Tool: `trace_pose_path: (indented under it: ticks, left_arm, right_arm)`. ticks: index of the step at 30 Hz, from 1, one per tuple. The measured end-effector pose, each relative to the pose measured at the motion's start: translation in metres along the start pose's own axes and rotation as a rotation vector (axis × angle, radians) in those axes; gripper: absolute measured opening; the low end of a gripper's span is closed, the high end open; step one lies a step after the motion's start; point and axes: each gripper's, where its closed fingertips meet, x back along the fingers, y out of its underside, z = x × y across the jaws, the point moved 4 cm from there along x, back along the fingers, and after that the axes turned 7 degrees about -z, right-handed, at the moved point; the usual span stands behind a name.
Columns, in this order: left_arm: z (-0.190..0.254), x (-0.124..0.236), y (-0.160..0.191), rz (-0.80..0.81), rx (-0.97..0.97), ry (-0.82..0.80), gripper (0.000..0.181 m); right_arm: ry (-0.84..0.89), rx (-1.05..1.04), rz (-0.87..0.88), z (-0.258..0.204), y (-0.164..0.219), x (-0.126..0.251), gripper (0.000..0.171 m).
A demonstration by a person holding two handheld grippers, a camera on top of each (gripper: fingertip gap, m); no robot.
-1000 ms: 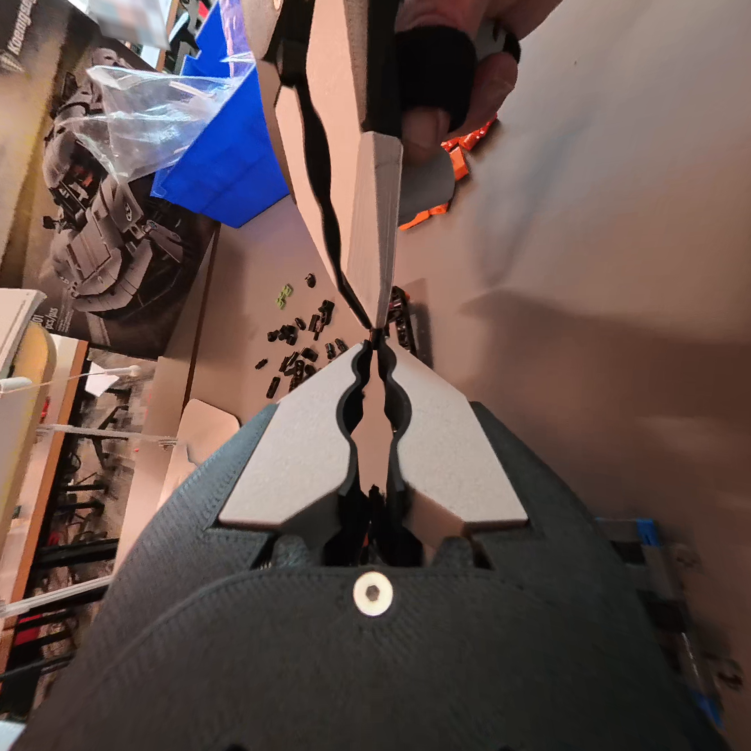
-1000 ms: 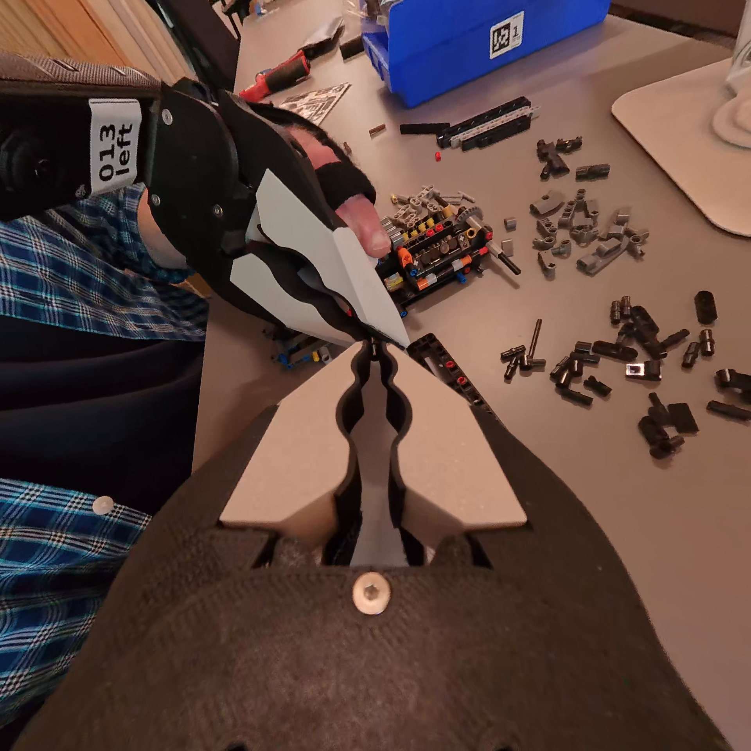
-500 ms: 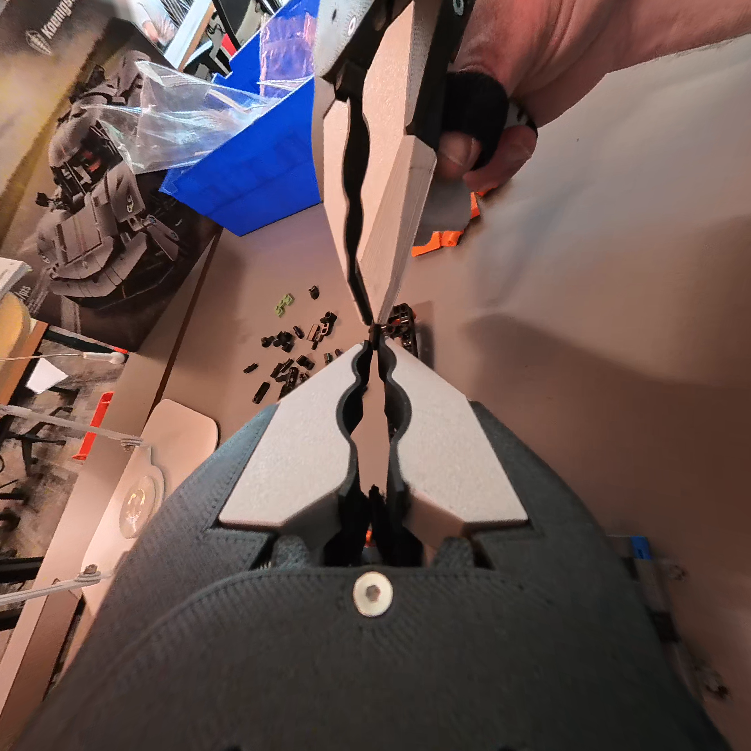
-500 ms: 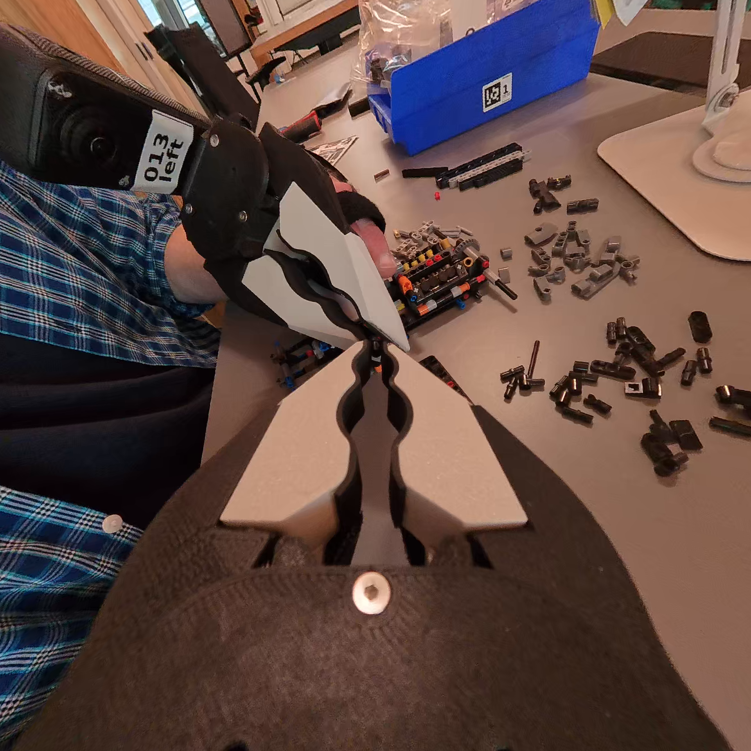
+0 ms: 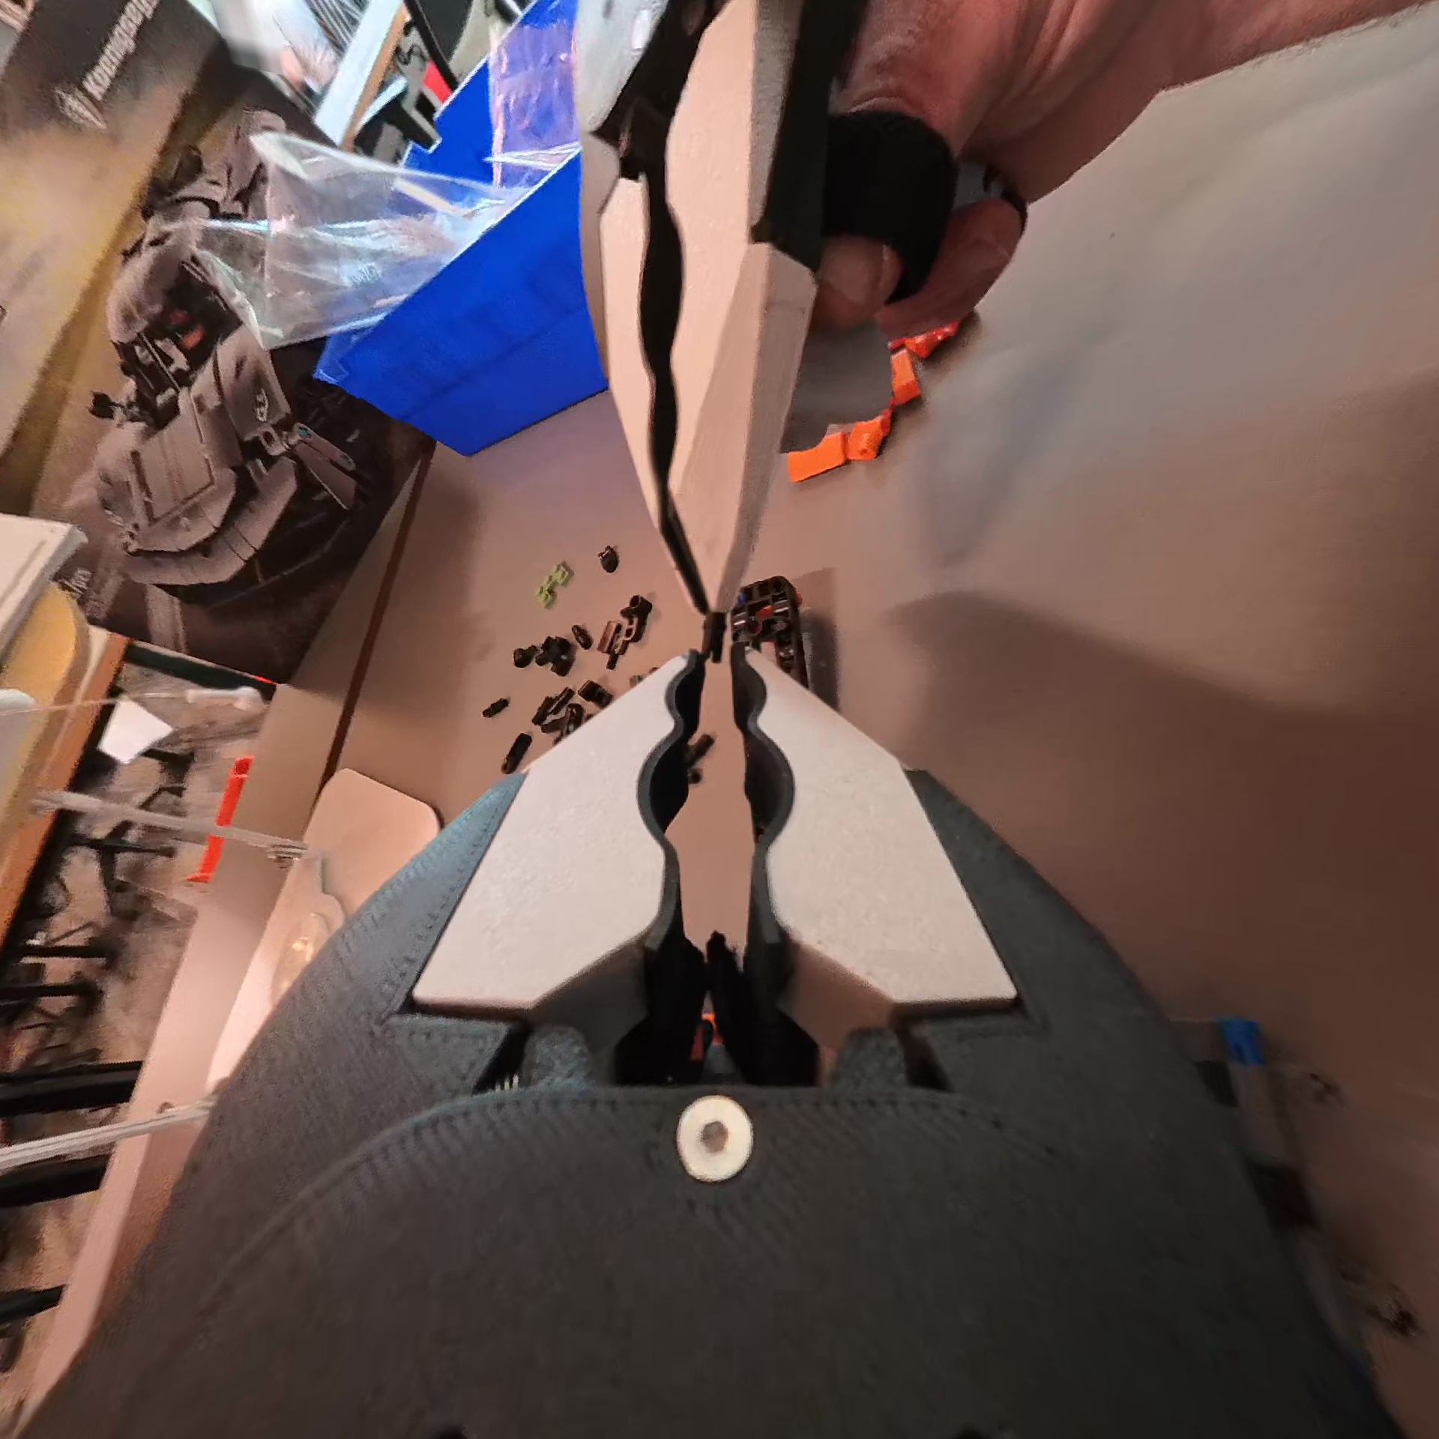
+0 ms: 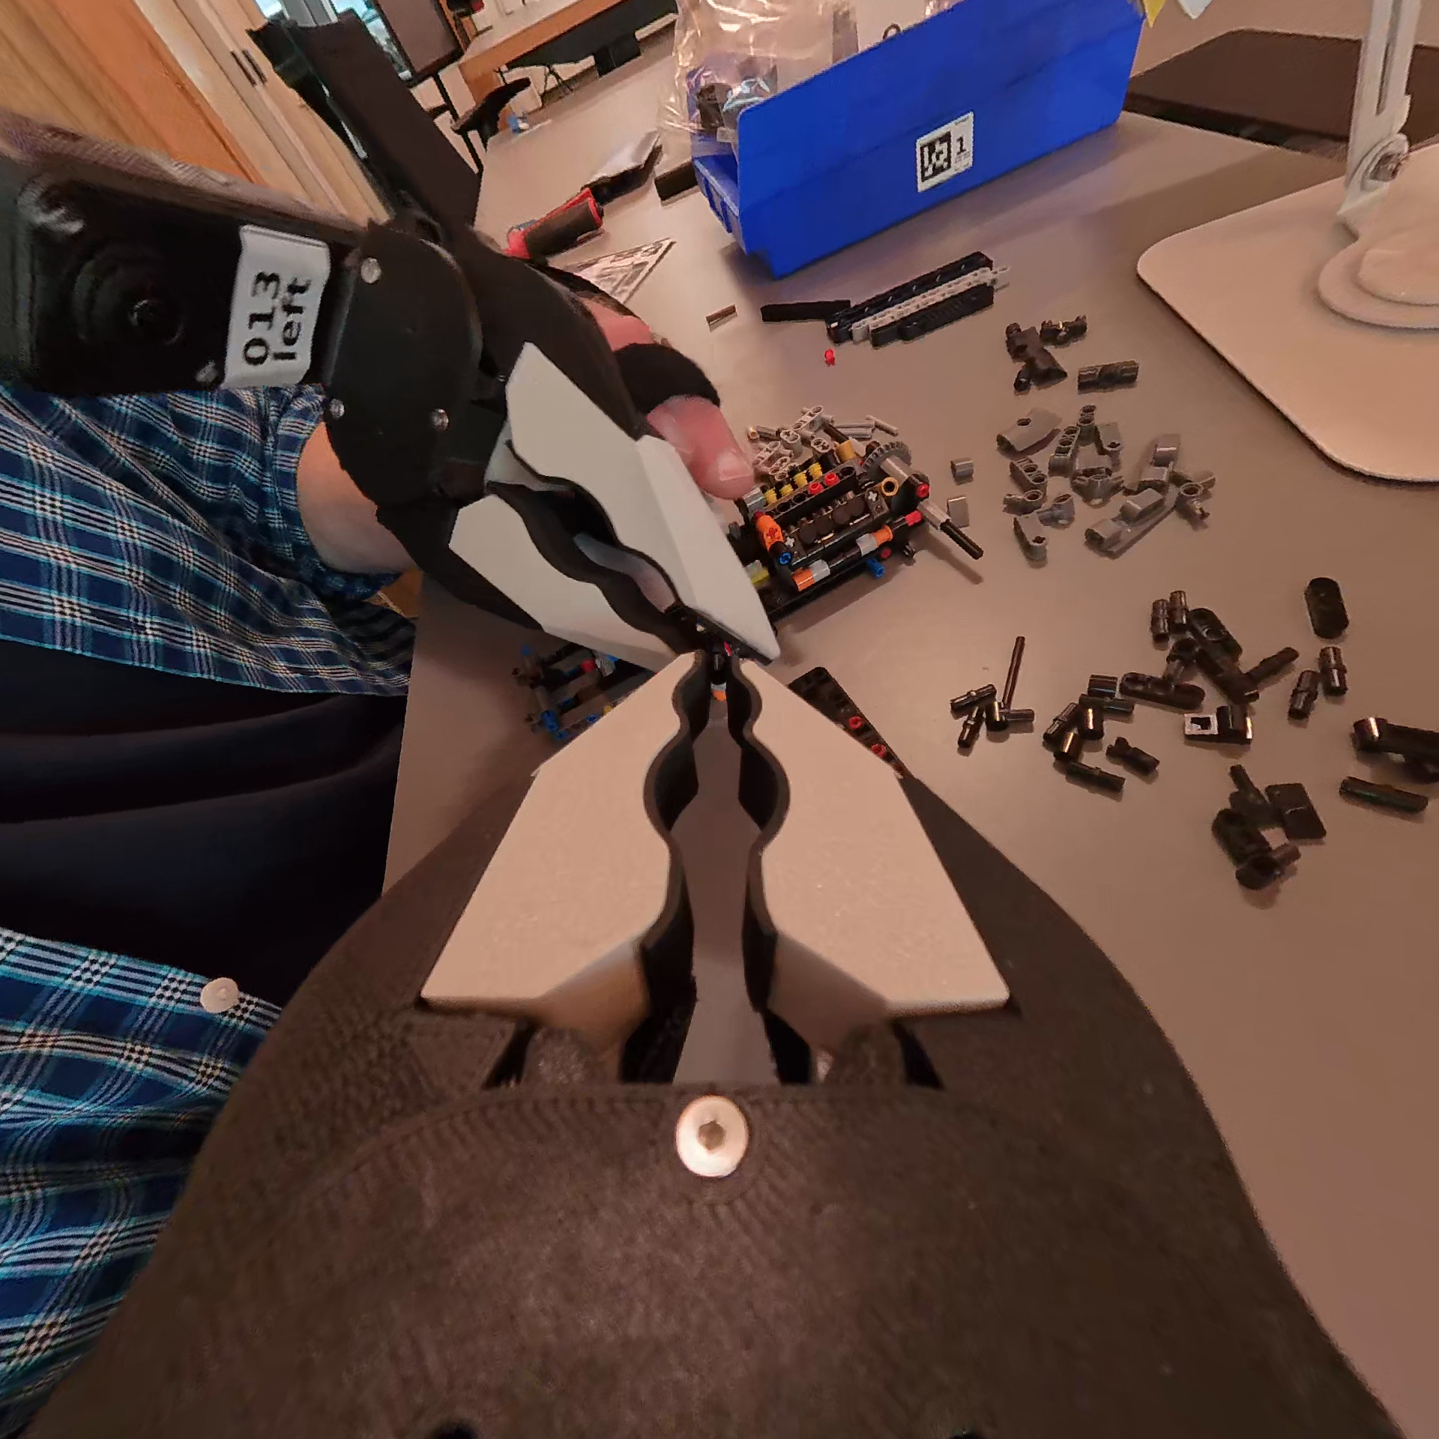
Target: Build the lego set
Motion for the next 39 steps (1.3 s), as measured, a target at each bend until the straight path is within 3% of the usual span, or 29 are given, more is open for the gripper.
trace_pose_path:
  ticks: [6, 13, 25, 28, 39]
  left_arm:
    - [0.0033, -0.0016, -0.0028, -0.031, -0.101, -0.08, 0.002]
    - [0.0002, 0.0001, -0.0041, -0.019, -0.063, -0.079, 0.002]
    - [0.0015, -0.0008, -0.0033, -0.006, -0.04, -0.063, 0.002]
    - [-0.0004, 0.0012, -0.0045, 0.007, -0.031, -0.069, 0.002]
    - [-0.0004, 0.0003, -0.0044, 0.016, -0.012, -0.058, 0.002]
  right_arm:
    - [0.009, -0.012, -0.031, 0.0014, 0.0029, -0.0008, 0.001]
    - [0.039, -0.011, -0.022, 0.0024, 0.0027, 0.0006, 0.008]
    - [0.018, -0.014, 0.014, 0.001, -0.0015, -0.0014, 0.0]
    - [0.02, -0.012, 0.011, 0.0014, -0.0005, 0.0005, 0.008]
    - [0.029, 0.011, 0.011, 0.0002, 0.0002, -0.0006, 0.001]
